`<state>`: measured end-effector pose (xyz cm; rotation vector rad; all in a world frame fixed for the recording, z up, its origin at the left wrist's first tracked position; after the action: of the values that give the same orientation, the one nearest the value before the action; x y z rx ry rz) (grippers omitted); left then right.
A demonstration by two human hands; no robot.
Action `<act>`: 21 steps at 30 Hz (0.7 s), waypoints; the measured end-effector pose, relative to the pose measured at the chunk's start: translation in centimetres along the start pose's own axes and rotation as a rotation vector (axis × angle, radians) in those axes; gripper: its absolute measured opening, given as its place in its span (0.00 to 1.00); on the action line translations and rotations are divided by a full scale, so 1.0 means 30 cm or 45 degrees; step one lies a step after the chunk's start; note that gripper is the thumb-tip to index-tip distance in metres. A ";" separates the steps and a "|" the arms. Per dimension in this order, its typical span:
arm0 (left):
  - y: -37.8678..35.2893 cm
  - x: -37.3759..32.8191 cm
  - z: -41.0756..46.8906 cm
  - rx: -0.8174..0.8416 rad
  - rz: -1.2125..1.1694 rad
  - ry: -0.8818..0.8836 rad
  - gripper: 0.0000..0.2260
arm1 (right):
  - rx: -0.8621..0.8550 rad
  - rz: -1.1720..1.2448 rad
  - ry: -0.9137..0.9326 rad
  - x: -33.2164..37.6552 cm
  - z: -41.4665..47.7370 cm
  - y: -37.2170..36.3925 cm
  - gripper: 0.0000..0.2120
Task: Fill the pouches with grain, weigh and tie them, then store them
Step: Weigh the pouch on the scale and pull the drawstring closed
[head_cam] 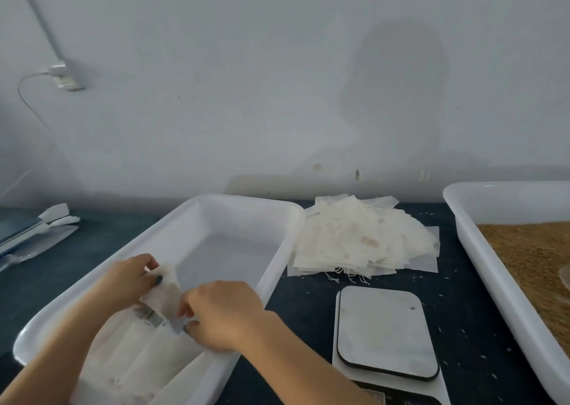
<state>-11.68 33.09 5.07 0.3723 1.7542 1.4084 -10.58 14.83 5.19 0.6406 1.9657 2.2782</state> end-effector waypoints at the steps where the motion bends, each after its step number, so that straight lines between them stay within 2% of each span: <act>1: -0.012 0.028 0.012 0.034 0.095 0.025 0.01 | -0.002 -0.038 -0.017 -0.004 0.000 -0.008 0.13; 5: -0.008 0.086 0.028 0.054 0.562 0.008 0.02 | -0.092 0.052 -0.015 -0.009 -0.023 0.016 0.13; 8: 0.018 0.039 -0.004 0.029 0.899 -0.045 0.11 | -0.260 0.323 0.089 0.013 -0.082 0.094 0.13; 10: 0.063 -0.089 -0.074 -0.175 1.139 -0.156 0.15 | -0.376 0.479 0.159 0.017 -0.140 0.136 0.13; 11: 0.088 -0.183 -0.135 -0.303 1.156 -0.236 0.16 | -0.433 0.524 0.173 0.007 -0.171 0.150 0.12; 13: 0.094 -0.382 -0.292 -0.507 0.895 -0.514 0.16 | -0.537 0.573 0.153 -0.040 -0.236 0.172 0.11; 16: 0.035 -0.687 -0.568 -0.571 0.386 -0.975 0.21 | -0.663 0.556 0.015 -0.180 -0.342 0.209 0.08; 18: -0.060 -0.816 -0.639 -0.466 0.281 -1.064 0.26 | -0.752 0.499 -0.115 -0.309 -0.430 0.237 0.08; 21: -0.234 -0.955 -0.595 -0.217 0.092 -1.019 0.18 | -0.818 0.496 -0.445 -0.539 -0.586 0.240 0.13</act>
<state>-5.82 -0.37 11.02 0.7836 0.9707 1.2039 -0.42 -7.94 6.07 1.2895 0.9326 2.5609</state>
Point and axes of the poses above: each hand's wrist, its own z-axis towards the middle knuckle, its own y-axis out of the back of the hand, x = y × z, the point moved 10 cm from there along z, towards the middle knuckle, and after that the axes turned 4 degrees about -z, right-handed, at the moved point
